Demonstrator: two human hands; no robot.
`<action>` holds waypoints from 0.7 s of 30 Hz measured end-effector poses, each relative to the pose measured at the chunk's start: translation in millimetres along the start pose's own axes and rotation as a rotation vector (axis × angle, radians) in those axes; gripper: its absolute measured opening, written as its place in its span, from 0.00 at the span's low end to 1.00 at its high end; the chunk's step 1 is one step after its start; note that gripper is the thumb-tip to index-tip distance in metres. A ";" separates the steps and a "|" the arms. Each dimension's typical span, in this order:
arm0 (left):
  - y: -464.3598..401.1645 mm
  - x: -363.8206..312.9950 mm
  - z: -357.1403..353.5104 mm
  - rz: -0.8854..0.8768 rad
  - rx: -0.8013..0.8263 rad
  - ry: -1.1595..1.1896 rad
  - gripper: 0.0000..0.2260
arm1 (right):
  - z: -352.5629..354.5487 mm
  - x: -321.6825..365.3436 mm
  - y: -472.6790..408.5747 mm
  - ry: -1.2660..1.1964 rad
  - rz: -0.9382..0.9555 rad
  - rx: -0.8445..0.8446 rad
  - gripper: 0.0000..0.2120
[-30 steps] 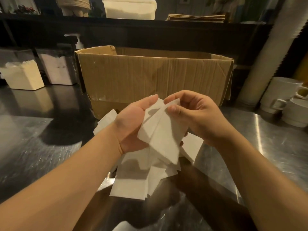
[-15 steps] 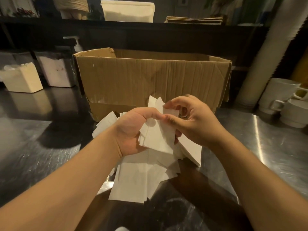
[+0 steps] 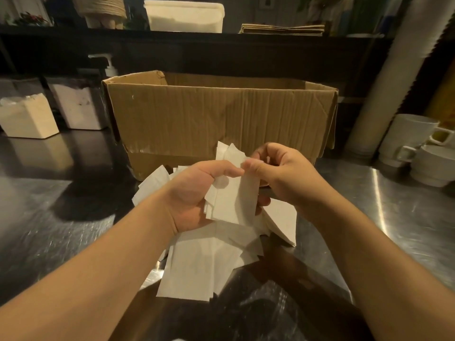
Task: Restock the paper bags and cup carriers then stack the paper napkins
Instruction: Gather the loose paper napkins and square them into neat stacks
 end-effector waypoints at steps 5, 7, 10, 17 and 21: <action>1.0 -0.6 -4.7 0.008 0.140 0.081 0.19 | -4.6 -4.0 1.5 -0.247 -0.145 -0.048 0.13; -0.1 0.1 -2.7 0.005 0.151 0.081 0.22 | -8.3 -5.9 1.2 -0.225 -0.155 -0.076 0.12; -0.1 0.9 -1.2 -0.013 0.122 0.035 0.23 | -8.8 -6.3 0.2 -0.153 -0.161 -0.105 0.11; -5.7 3.0 0.8 0.050 0.092 0.249 0.32 | -1.3 -1.4 1.8 -0.280 -0.154 -0.086 0.07; -4.0 2.0 -1.1 0.067 0.098 0.296 0.38 | 6.8 2.0 1.8 -0.435 -0.198 0.056 0.11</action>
Point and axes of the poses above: each hand's wrist, its own y-axis away from the middle knuckle, its own z-axis out of the back of the hand, x = y × z, the point moved 3 cm from there along -y, towards the middle knuckle, and after that the axes turned 3 degrees about -x, right-handed, at the moved point
